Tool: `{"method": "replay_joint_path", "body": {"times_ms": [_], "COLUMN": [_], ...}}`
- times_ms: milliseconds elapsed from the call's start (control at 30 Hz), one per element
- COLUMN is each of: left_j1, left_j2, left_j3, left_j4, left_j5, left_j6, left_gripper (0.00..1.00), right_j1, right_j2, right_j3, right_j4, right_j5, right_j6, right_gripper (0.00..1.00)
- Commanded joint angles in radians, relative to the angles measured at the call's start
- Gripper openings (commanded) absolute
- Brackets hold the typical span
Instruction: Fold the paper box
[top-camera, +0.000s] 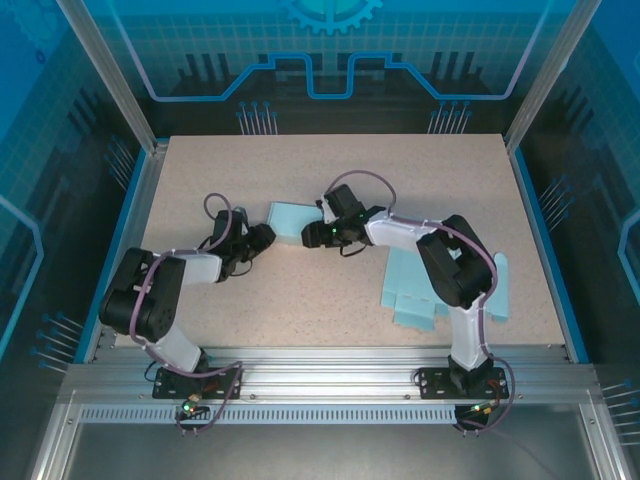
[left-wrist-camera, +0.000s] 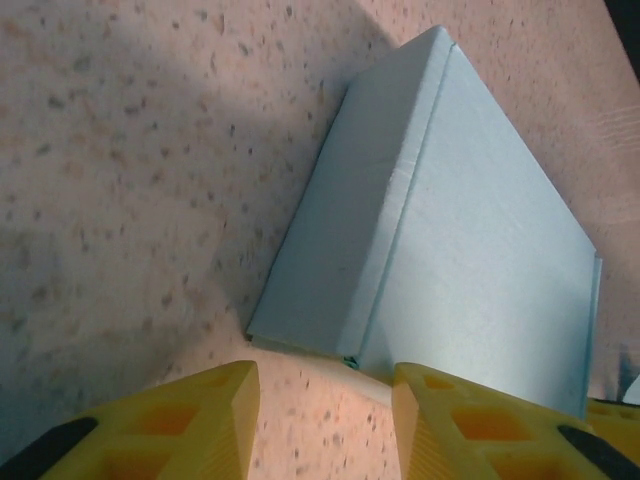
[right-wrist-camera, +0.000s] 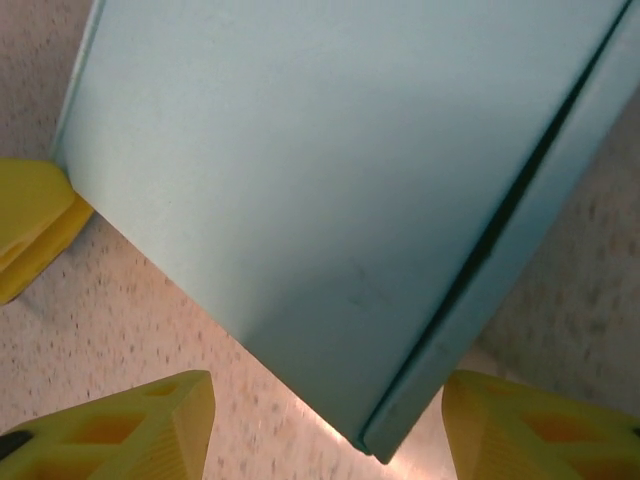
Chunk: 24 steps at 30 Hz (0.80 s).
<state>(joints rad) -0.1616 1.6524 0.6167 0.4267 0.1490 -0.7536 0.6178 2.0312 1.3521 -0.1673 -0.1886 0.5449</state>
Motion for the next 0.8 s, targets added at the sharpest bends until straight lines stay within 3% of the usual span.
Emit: {"method": "replay_joint_path", "body": {"times_ms": [0, 200, 367, 433, 533, 667, 767], "left_j1": [0.041, 0.057, 0.025, -0.041, -0.209, -0.434, -0.570], "left_j2": [0.043, -0.064, -0.256, -0.339, -0.417, -0.385, -0.299], "left_j3": [0.009, -0.011, -0.078, -0.081, -0.073, -0.019, 0.025], "left_j4": [0.030, -0.009, -0.080, -0.173, -0.255, -0.291, -0.231], "left_j5": [0.080, 0.084, 0.031, -0.039, -0.141, -0.187, -0.193], "left_j6": [-0.012, -0.004, 0.001, 0.022, 0.048, 0.007, -0.045], "left_gripper": [0.46, 0.64, 0.86, 0.99, 0.99, 0.99, 0.99], "right_j1": [-0.024, -0.071, -0.120, -0.147, -0.200, -0.326, -0.484], "right_j2": [0.023, -0.142, -0.370, -0.482, -0.655, -0.883, -1.021], "right_j3": [0.050, 0.006, -0.116, -0.194, -0.322, -0.489, -0.592], "right_j4": [-0.075, -0.161, -0.301, -0.348, -0.420, -0.489, -0.518], "right_j5": [-0.070, 0.002, 0.188, 0.275, 0.399, 0.500, 0.511], "right_j6": [-0.043, -0.102, -0.109, -0.092, -0.048, 0.001, 0.019], "right_gripper": [0.66, 0.76, 0.82, 0.86, 0.99, 1.00, 1.00]}}
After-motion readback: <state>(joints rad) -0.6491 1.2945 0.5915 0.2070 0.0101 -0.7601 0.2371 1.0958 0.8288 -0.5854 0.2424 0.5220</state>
